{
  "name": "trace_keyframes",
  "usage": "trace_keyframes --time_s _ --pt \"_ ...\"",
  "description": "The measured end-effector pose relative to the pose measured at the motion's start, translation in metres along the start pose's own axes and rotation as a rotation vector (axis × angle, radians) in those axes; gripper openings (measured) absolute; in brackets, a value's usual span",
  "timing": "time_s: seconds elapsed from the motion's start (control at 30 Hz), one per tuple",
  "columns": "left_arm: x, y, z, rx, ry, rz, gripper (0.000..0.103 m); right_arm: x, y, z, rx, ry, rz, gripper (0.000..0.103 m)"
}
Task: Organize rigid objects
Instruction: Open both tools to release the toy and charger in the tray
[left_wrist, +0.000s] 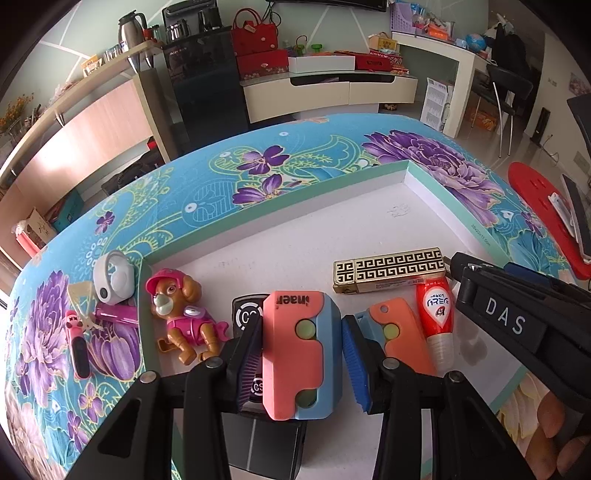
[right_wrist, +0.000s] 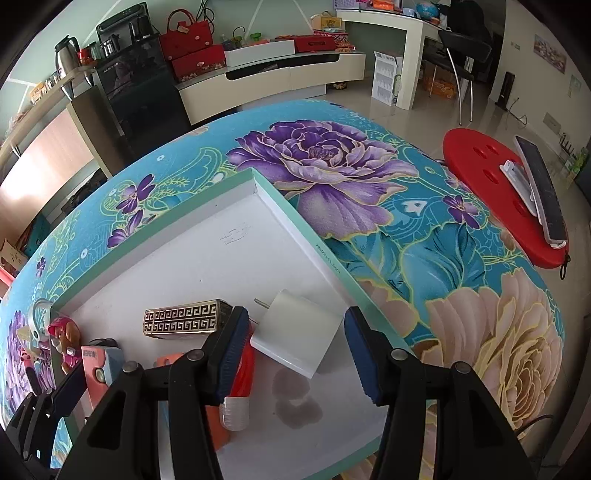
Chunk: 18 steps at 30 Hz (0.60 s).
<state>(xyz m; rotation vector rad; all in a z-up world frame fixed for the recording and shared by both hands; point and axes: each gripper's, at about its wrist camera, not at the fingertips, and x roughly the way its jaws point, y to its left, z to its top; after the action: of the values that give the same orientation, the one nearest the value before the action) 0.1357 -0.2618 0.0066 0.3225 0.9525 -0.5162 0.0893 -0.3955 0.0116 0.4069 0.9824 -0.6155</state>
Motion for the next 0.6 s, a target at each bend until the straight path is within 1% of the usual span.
trace_keyframes --time_s 0.07,0.17,0.33,0.5,0.53,0.6 --pt "-0.001 0.000 0.000 0.001 0.003 0.002 0.049 0.000 0.001 0.000 -0.003 0.000 0.000 0.056" --pt "-0.006 0.002 0.002 -0.006 -0.009 0.002 0.066 -0.004 0.001 0.001 -0.003 -0.010 0.002 0.056" --pt "-0.019 0.010 0.006 -0.026 -0.038 0.003 0.067 -0.013 0.003 0.003 -0.008 -0.032 0.010 0.056" --pt "-0.028 0.030 0.008 -0.077 -0.059 0.023 0.067 -0.024 0.004 0.005 -0.014 -0.062 0.021 0.056" --pt "-0.029 0.036 0.008 -0.091 -0.061 0.032 0.067 -0.026 0.005 0.005 -0.017 -0.065 0.022 0.056" --pt "-0.029 0.047 0.008 -0.121 -0.062 0.052 0.072 -0.027 0.008 0.005 -0.023 -0.067 0.026 0.056"
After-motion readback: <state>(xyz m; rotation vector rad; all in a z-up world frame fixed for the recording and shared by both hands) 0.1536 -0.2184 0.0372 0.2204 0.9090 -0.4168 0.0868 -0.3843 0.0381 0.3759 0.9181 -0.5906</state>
